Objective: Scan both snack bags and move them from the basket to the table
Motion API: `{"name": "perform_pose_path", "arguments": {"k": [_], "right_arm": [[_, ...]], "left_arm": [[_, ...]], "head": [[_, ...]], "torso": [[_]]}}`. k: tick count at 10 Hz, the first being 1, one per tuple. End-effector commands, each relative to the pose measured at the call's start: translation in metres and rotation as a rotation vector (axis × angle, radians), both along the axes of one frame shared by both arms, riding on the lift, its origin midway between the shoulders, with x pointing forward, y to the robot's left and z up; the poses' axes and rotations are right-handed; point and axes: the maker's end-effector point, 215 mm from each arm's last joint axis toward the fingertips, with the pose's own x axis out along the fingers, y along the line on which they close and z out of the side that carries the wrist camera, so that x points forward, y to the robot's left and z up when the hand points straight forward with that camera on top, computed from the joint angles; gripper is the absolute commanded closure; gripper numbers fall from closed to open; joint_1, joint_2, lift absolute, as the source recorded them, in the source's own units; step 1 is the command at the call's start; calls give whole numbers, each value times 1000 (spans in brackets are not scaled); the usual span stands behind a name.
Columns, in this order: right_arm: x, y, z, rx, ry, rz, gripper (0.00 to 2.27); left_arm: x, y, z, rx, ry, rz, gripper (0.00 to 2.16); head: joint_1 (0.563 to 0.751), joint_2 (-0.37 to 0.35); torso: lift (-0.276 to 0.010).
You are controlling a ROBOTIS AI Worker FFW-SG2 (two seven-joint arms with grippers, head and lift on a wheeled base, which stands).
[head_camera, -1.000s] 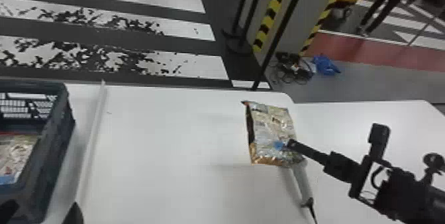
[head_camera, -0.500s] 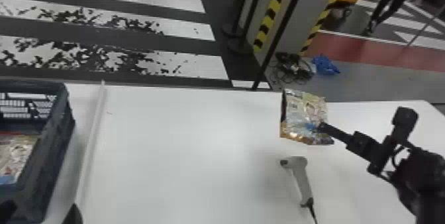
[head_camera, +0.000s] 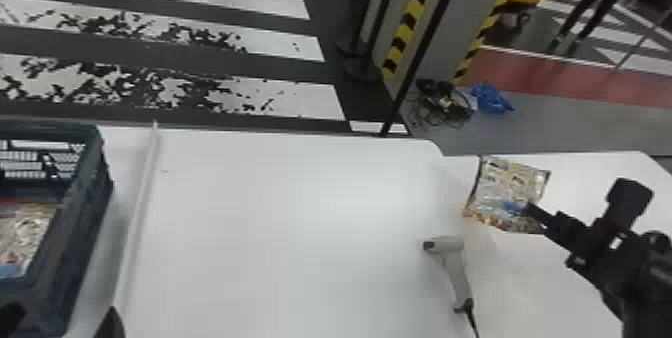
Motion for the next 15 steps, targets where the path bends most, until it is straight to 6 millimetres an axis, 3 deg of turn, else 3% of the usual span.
{"name": "perform_pose_path", "arguments": {"k": [1, 3, 5, 7, 9, 10, 11, 12, 15], "right_arm": [[-4, -27, 0, -62, -6, -71, 2246], [-15, -64, -6, -108, 19, -203, 2246], [-31, -86, -22, -155, 79, -299, 2246], [-44, -100, -42, -201, 143, -363, 2250], [-46, -101, -56, -234, 188, -363, 2243], [-54, -108, -56, -267, 213, -398, 1750], [-55, -108, -56, -277, 220, -400, 336], [-56, -108, -57, -276, 225, -398, -1], [-64, -106, -58, -283, 219, -373, 36]], "left_arm": [[0, 0, 1, 0, -3, 1, 16], [1, 0, 0, 0, -3, 1, 16], [2, 0, 0, 1, -1, 0, 16], [2, 0, 2, -1, -11, -2, 16], [2, 1, 3, -2, -13, -3, 16], [2, 1, 3, -2, -15, -2, 16], [2, 1, 3, -3, -13, -2, 16], [2, 0, 3, -4, -13, -3, 16], [1, -2, 3, -6, -14, -3, 16]], "head": [[695, -350], [695, -350], [695, -350], [695, -350], [695, -350], [695, -350], [695, -350], [695, -350], [695, -350]], "torso": [[-98], [-98], [-98], [-98], [-98], [-98], [-98], [-98], [-98]]}}
